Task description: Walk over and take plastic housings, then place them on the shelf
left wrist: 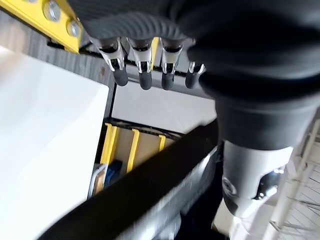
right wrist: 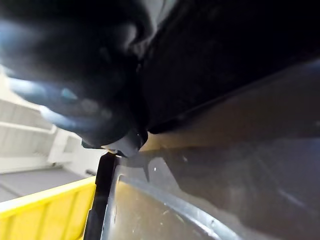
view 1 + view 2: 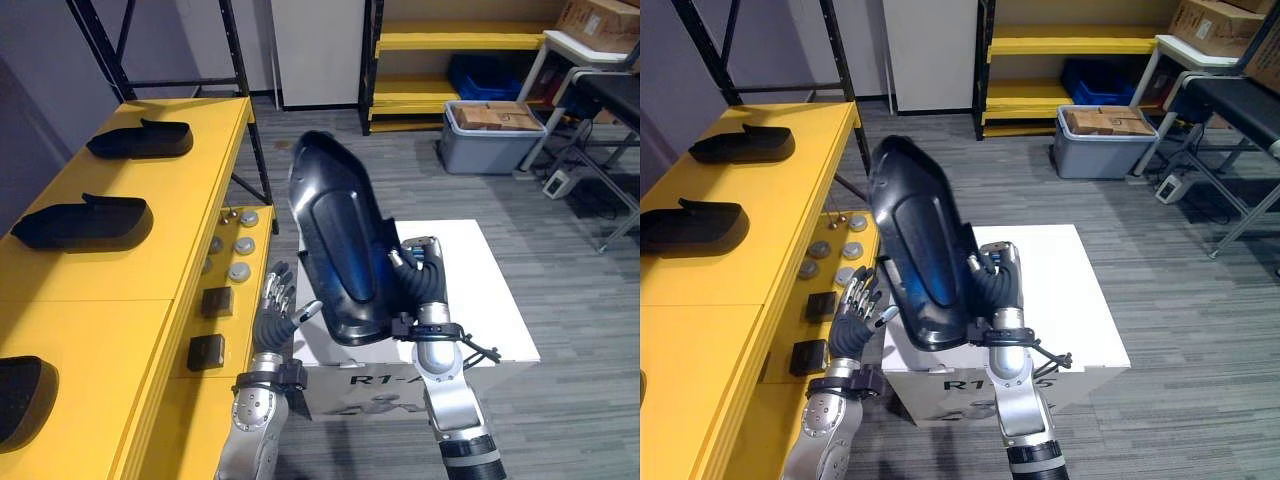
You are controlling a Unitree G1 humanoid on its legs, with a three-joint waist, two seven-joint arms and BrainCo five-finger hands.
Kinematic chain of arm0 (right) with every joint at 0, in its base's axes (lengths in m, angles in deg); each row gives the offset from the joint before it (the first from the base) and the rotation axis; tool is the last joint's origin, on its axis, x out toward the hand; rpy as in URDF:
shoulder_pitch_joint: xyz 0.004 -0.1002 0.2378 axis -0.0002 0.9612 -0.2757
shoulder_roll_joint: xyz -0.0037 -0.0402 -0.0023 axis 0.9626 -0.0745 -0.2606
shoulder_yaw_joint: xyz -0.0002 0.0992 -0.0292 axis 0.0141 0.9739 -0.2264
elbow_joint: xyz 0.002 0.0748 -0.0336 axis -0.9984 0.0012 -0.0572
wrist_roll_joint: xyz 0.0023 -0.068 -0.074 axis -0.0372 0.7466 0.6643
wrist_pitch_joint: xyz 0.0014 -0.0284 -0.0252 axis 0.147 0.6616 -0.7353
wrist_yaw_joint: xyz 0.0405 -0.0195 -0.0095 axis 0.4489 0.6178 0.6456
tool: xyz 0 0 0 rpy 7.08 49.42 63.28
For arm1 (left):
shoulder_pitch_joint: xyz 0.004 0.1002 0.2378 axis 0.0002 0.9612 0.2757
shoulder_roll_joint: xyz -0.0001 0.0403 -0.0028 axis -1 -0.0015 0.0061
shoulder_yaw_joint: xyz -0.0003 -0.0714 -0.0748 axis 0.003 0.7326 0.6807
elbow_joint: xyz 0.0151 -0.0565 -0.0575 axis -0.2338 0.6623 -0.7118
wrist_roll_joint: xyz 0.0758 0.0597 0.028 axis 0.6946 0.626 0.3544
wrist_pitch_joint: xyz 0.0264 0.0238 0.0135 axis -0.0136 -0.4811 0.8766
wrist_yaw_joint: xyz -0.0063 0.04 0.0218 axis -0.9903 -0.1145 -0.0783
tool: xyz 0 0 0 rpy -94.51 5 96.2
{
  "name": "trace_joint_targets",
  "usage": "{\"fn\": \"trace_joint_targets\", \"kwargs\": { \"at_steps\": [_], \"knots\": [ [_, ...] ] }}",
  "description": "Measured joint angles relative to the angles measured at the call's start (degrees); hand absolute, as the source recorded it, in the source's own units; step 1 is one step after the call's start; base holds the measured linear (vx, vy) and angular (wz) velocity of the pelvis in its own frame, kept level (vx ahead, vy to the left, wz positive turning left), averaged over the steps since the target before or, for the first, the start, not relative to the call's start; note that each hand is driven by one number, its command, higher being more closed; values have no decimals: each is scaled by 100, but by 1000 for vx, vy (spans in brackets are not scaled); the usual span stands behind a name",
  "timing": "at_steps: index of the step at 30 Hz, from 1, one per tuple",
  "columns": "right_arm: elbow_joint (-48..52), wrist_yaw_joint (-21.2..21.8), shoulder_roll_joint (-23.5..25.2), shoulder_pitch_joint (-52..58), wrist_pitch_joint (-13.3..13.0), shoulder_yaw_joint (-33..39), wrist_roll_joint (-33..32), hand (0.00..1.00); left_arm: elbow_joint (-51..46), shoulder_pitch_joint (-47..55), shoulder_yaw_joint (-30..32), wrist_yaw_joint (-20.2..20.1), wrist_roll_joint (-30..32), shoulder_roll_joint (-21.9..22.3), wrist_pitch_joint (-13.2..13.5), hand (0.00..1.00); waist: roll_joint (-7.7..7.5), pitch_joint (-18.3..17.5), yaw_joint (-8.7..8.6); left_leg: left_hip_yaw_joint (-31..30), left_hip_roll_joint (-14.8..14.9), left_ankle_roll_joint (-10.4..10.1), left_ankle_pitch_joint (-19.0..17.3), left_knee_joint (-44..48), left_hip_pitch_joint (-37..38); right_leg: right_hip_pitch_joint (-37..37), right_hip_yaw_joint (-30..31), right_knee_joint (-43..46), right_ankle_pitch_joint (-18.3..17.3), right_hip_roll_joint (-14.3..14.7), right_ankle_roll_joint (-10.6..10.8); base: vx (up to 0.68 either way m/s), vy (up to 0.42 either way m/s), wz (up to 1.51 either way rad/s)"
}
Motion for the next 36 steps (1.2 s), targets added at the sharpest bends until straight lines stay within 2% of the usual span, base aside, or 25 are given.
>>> {"fn": "trace_joint_targets", "kwargs": {
  "at_steps": [5,6,8,9,14,18,25,29,31,32,33,36],
  "knots": [
    [6,85,-7,-17,-93,-275,1,100,19,-107,-232,37,-11,-125,-22,0,-2,-122,1,33,2,0,0,-3,-21,-39,28,13,2,2,0,6,8,-2],
    [6,89,-19,-19,-105,-280,1,100,18,-113,-268,59,-15,-180,-22,100,-2,-179,1,43,2,1,0,-1,-44,-62,34,14,3,2,0,0,0,0],
    [6,88,-35,-21,-109,-287,1,100,19,-123,-293,83,-51,-195,-30,100,-3,-202,0,48,2,1,1,0,-43,-63,40,14,5,2,-2,0,0,0],
    [5,86,-46,-21,-110,-287,0,0,22,-123,-323,98,-135,-209,-43,100,-4,-225,-1,52,3,1,1,0,-43,-63,44,13,6,2,-2,0,0,0],
    [5,86,-290,-24,-128,-411,-18,0,152,-141,-428,144,-254,-356,-52,100,-5,-317,0,120,6,1,1,-3,-40,-66,105,13,11,4,-8,2,14,-6],
    [7,183,-489,-24,-276,-537,-319,0,189,-141,-417,229,-337,-401,-73,100,-6,-352,-13,128,7,2,1,-3,-39,-66,116,13,16,7,-12,0,0,0],
    [328,820,-548,16,-496,-290,-1806,0,196,-143,-332,147,-161,-385,-167,100,-7,-367,-4,126,8,5,4,-8,-14,-60,116,17,19,9,-16,0,0,0],
    [735,1058,-528,57,-665,441,-2719,0,153,-80,-178,-56,-75,-352,-172,100,-7,-367,-5,132,9,7,6,-26,29,-49,133,37,18,8,-15,0,0,0],
    [826,1118,-511,150,-784,1355,-3282,0,95,-15,40,-161,10,-341,-172,100,-9,-366,-10,136,8,8,6,-38,35,-53,140,41,17,6,-14,0,0,0],
    [826,1125,-509,201,-796,1572,-3458,0,86,6,115,-175,10,-336,-172,100,-10,-366,-13,136,8,9,6,-42,34,-57,142,41,17,6,-14,0,0,0],
    [789,1141,-509,380,-856,2163,-3963,0,11,121,320,-199,9,-313,-172,100,-11,-365,-58,136,11,10,7,-50,32,-64,144,40,17,10,-13,0,0,0],
    [613,1153,-509,525,-919,2838,-4632,0,-78,266,594,-199,6,-267,-172,100,-13,-362,-145,142,19,10,7,-67,32,-72,154,38,16,20,-13,1,1,-1]
  ]
}}
